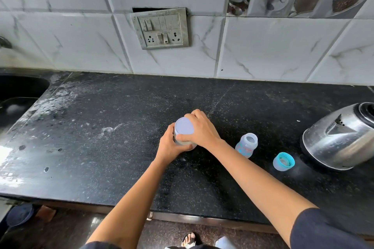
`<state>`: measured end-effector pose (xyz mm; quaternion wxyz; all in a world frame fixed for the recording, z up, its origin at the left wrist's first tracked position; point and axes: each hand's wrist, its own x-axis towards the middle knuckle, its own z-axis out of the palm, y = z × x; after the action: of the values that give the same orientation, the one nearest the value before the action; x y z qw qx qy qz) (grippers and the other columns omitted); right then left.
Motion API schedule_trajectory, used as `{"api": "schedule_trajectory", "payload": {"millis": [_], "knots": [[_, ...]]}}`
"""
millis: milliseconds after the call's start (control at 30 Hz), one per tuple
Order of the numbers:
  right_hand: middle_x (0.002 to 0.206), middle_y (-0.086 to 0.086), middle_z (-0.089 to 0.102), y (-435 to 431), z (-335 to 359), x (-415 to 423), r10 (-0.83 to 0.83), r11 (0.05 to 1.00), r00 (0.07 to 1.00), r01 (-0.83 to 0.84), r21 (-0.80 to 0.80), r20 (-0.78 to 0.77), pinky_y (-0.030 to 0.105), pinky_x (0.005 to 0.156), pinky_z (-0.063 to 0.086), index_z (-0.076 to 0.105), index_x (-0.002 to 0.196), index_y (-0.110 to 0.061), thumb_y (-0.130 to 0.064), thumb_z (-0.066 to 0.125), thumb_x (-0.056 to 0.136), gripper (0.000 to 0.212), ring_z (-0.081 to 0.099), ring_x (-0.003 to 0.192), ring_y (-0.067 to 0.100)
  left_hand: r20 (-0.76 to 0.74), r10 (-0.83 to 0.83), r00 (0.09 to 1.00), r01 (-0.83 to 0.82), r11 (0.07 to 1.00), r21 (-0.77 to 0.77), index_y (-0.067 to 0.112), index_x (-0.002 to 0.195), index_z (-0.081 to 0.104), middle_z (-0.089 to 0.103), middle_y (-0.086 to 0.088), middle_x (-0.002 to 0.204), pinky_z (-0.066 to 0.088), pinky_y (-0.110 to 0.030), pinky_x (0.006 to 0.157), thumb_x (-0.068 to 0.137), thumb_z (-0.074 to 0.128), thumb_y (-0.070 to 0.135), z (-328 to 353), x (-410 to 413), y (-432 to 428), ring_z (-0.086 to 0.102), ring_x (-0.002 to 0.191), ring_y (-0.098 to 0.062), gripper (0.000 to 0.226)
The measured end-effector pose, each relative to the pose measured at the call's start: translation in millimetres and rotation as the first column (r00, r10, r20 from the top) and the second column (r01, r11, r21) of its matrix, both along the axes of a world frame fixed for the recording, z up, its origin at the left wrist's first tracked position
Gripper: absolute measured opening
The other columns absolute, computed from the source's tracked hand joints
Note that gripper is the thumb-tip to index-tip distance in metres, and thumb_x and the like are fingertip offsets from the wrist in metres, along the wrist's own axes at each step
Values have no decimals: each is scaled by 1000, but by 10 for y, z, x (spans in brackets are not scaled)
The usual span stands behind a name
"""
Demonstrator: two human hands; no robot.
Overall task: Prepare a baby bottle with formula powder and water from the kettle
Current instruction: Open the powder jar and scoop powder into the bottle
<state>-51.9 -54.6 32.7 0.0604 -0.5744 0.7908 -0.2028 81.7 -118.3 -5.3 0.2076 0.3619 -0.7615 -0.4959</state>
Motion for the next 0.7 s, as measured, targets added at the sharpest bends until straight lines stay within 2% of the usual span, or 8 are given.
{"api": "schedule_trajectory", "payload": {"millis": [100,233,367,500,600,700], "knots": [[116,8,49,-8,-7,-47,49,998,999,-49,-28,19,33,89,43,54,123,-8,-51,74,69,71,46,108,24,15,-13,1000,13,1000,-19,32,127,41,52,20,109,40,-8,73,55,87,39,16,4,-43,49,100,0,86],[110,12,52,-43,-13,-69,116,992,993,-117,-39,-9,33,87,42,57,115,-1,-44,77,67,68,48,102,26,9,-20,1000,21,1000,-11,39,125,42,53,25,108,39,-5,74,46,82,53,35,9,-54,49,100,12,90],[109,15,54,-63,1,-129,195,980,981,-196,-44,-20,33,87,40,57,114,1,-38,81,64,68,50,100,29,6,-33,999,32,999,24,43,120,42,53,26,107,38,-1,73,47,86,43,39,-30,-87,47,99,19,85],[109,14,54,-99,31,-192,252,968,968,-252,-5,10,37,87,43,57,115,1,-40,79,64,68,50,99,29,26,-29,999,28,999,34,40,123,45,55,24,108,41,-4,74,49,90,34,-18,-75,-112,49,100,15,87],[111,12,54,-111,37,-255,336,940,942,-336,62,8,31,90,40,57,116,-2,-48,69,64,70,49,102,26,60,-94,994,92,995,32,38,115,46,55,23,104,40,-2,71,47,88,33,14,-92,-170,54,96,6,80],[125,6,48,-157,184,-334,463,864,883,-469,184,77,26,98,34,50,129,-11,-33,76,70,69,41,114,20,93,-165,982,163,986,25,38,111,46,54,24,100,37,0,68,44,85,34,69,-113,-226,54,95,3,77]]}}
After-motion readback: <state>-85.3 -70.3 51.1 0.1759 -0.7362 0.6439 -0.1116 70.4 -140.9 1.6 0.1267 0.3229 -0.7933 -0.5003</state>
